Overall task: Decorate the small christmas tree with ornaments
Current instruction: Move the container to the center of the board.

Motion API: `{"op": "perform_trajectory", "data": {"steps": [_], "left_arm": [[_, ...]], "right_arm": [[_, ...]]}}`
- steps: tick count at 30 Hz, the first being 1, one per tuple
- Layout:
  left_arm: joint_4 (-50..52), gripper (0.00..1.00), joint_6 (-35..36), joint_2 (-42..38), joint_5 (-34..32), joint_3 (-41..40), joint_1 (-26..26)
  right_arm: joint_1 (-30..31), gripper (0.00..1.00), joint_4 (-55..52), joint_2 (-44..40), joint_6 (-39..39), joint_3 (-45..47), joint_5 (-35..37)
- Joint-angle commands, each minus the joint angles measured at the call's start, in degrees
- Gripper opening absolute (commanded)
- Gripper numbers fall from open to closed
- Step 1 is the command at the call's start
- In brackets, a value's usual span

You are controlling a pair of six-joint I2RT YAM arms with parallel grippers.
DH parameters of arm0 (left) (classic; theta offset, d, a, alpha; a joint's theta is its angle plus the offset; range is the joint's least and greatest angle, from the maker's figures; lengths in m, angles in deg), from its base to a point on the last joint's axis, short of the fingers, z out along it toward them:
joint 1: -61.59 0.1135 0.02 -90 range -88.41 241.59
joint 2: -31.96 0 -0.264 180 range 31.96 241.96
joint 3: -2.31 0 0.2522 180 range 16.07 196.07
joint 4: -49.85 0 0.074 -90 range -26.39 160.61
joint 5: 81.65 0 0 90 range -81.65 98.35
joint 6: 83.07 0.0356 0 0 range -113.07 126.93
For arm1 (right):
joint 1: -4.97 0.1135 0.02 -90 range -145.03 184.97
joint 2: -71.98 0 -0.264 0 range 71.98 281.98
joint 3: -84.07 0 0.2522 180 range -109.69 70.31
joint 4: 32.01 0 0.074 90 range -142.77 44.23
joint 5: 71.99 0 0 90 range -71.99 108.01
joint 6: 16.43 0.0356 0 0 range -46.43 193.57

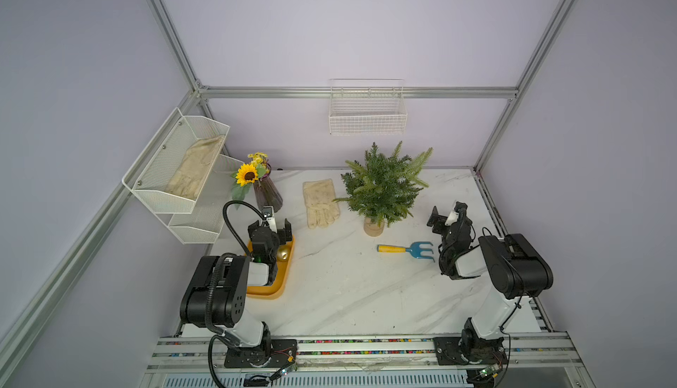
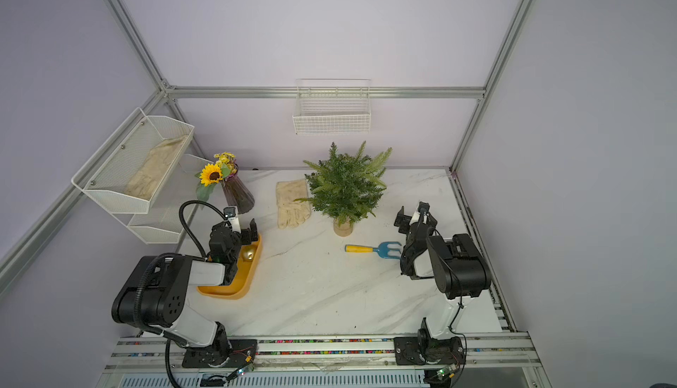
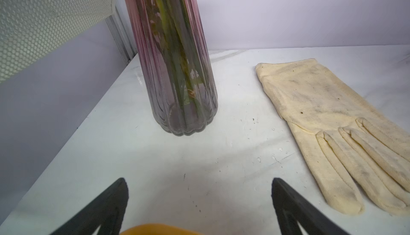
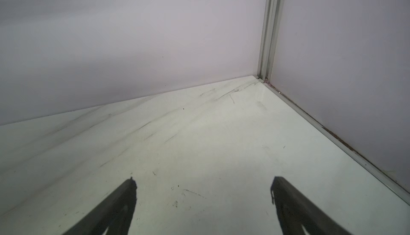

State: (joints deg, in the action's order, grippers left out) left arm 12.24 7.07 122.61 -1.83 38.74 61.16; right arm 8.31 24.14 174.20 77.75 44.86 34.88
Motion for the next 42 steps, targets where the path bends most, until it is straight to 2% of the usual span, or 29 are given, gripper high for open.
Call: {"op": "perform_trajectory", "data": {"steps": [1, 21, 26, 30, 36, 37, 42], "left_arm": [[-2.33, 1.0, -0.34, -0.59, -0.11, -0.71, 0.25], [-2.82, 1.0, -0.27, -0.74, -0.03, -1.07, 0.27], [-0.91, 1.0, -0.84, -3.8, -4.55, -1.19, -0.17], [13.19, 1.0, -1.95, -10.71, -8.35, 2.8, -0.61], [42.82, 1.0, -11.89, -17.87, -10.7, 13.67, -0.89], [48.07, 1.0, -15.36, -18.3, -9.82, 15.94, -0.89], [67.28, 0.91, -17.12, -16.54, -0.39, 25.02, -0.89]], "right_arm": [[0.27, 0.97, 2.7, 0.05, -0.32, -0.37, -0.43], [0.27, 0.97, 2.57, 0.0, -0.39, -0.38, -0.63], [0.38, 0.97, 2.92, -1.43, 0.23, 0.32, 1.72], [0.44, 0.97, 0.78, -4.9, 0.99, 0.74, 3.25], [0.44, 0.97, -8.61, -10.57, 2.72, -0.91, 4.25], [0.43, 0.97, -11.23, -11.64, 3.24, -1.69, 4.23], [0.42, 0.95, -23.69, -17.26, 5.44, -5.36, 2.47]]}}
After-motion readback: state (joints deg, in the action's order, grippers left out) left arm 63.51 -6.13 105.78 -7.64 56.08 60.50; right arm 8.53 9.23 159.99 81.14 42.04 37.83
